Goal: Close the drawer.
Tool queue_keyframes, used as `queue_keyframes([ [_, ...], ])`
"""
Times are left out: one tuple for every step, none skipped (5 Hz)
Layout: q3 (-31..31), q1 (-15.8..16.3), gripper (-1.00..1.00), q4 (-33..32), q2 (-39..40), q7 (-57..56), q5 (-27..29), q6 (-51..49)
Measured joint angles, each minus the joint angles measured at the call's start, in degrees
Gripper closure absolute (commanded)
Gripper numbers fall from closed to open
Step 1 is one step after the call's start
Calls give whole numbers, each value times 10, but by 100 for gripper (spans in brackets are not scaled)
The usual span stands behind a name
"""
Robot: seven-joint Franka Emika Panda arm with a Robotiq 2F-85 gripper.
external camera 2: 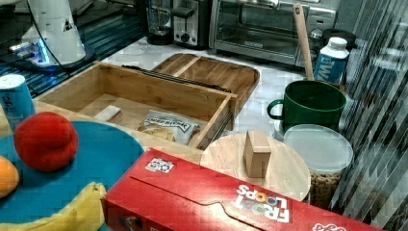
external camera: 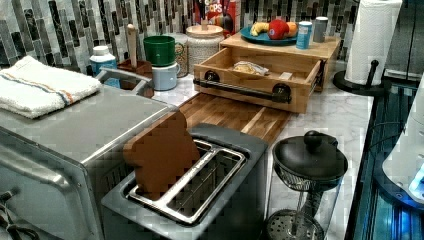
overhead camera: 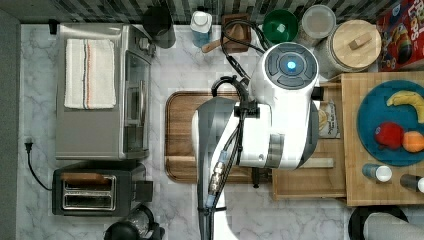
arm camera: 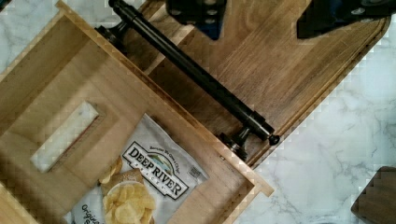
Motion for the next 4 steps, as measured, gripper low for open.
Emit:
queue_keyframes([
  [-1,0,100,-1,0,0,-1,6],
  [-2,-1,100,-2,0,0,0,8],
  [-3,-1,-100,-3,5,-1,0,0],
  [-5,-1,-100,-21,2,-5,2,29],
])
